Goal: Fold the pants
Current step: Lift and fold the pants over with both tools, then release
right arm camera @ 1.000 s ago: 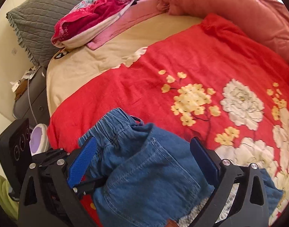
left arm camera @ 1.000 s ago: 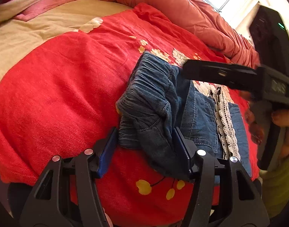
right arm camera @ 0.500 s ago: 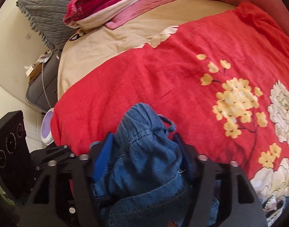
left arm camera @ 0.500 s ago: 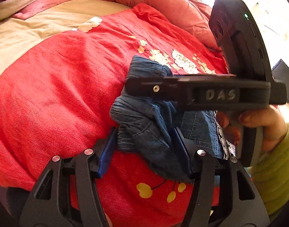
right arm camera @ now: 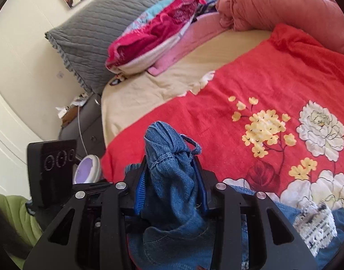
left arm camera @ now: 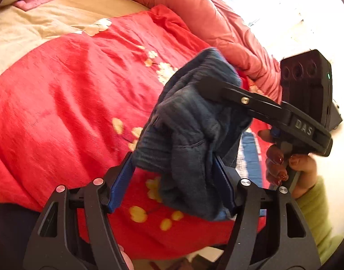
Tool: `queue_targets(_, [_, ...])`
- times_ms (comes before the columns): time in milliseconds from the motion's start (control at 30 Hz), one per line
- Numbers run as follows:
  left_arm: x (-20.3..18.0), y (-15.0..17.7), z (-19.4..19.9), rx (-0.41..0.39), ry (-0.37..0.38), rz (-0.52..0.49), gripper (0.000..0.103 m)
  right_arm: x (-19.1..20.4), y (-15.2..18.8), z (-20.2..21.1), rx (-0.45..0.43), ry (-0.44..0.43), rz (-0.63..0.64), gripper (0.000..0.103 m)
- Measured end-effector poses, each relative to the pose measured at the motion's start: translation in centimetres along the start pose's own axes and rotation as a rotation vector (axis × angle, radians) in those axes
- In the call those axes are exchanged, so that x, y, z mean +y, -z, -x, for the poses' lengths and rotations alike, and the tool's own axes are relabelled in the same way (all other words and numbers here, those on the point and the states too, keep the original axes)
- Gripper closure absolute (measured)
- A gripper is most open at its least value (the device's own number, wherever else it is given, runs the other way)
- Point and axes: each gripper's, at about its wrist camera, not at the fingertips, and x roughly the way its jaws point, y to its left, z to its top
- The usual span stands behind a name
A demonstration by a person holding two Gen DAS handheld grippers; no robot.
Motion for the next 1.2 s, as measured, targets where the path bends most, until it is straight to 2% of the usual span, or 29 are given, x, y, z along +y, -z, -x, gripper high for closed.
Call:
queue_targets(333, [-6.1,0.8,-0.6,0.015,0.102,-0.037,0.046,-1.6,2.2,6.8,-0.123,-0.015,-0.015,0.068])
queue_targets(600, [-11.1,1.0,-2.8,0.022,0.121,-0.101,0.048,-5.2,5.3,12.2,-0.214,-0.001,-0.056,0.068])
queue_targets(900, [-14.0,1.8,-5.6,0.057,0.094,-0.17,0.047,-8.4,9.1,14.2,-0.276,-0.017,-0.12,0.066])
queue_targets(1033, [-14.4,2.5,-6.1,0.088,0.118,-0.185,0.047,-9.9,10.4,14.6,-0.303,-0.004,-0.169,0.052])
queue_targets(1067, [-14.7,2.8,-6.3,0.107,0.127,-0.196,0.047,-10.3,10.9,14.9,-0.318,0.008,-0.19,0.043])
queue_targets(1100, [-15.0,3.0,-6.5,0.122,0.136,-0.207,0.047,-10.7,11.4,15.3,-0.329,0.016,-0.207,0.038])
queue_targets(1133, [-15.4,3.6,-6.8,0.151,0.163,-0.23,0.047,-11.1,11.9,15.6,-0.338,0.028,-0.229,0.034])
queue_targets(1200, [-16.1,4.7,-7.3,0.221,0.235,-0.26,0.047,-11.9,13.2,16.8,-0.364,0.053,-0.282,0.032])
